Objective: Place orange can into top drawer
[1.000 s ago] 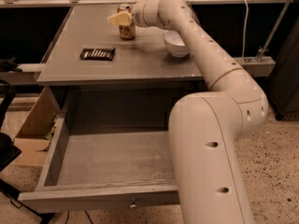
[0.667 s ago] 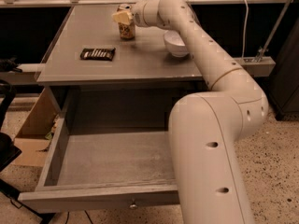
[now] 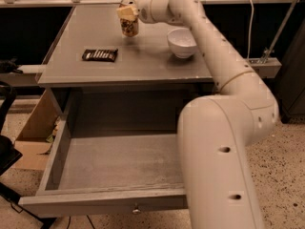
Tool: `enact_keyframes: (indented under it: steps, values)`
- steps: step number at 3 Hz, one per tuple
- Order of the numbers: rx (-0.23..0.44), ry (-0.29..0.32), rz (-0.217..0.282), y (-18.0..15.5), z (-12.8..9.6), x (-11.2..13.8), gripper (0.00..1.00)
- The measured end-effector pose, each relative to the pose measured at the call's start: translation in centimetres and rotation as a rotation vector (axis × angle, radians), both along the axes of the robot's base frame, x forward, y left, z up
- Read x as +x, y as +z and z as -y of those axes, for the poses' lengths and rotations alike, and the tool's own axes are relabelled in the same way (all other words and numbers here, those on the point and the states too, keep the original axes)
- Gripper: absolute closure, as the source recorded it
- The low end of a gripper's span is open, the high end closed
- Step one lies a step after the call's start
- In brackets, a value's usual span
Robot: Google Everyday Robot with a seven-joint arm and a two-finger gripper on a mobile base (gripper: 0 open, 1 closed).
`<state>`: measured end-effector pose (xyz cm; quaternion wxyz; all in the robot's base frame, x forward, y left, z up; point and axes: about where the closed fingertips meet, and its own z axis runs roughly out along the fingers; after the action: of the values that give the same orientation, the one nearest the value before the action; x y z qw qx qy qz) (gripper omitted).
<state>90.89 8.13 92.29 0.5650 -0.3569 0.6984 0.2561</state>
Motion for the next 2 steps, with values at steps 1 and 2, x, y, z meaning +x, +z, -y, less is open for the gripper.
enact_keyframes:
  steps: [1, 2]
  values:
    - [0.029, 0.098, 0.019, 2.7, 2.8, -3.2, 1.0]
    - [0.048, 0.149, 0.039, 6.1, 7.6, -7.5, 1.0]
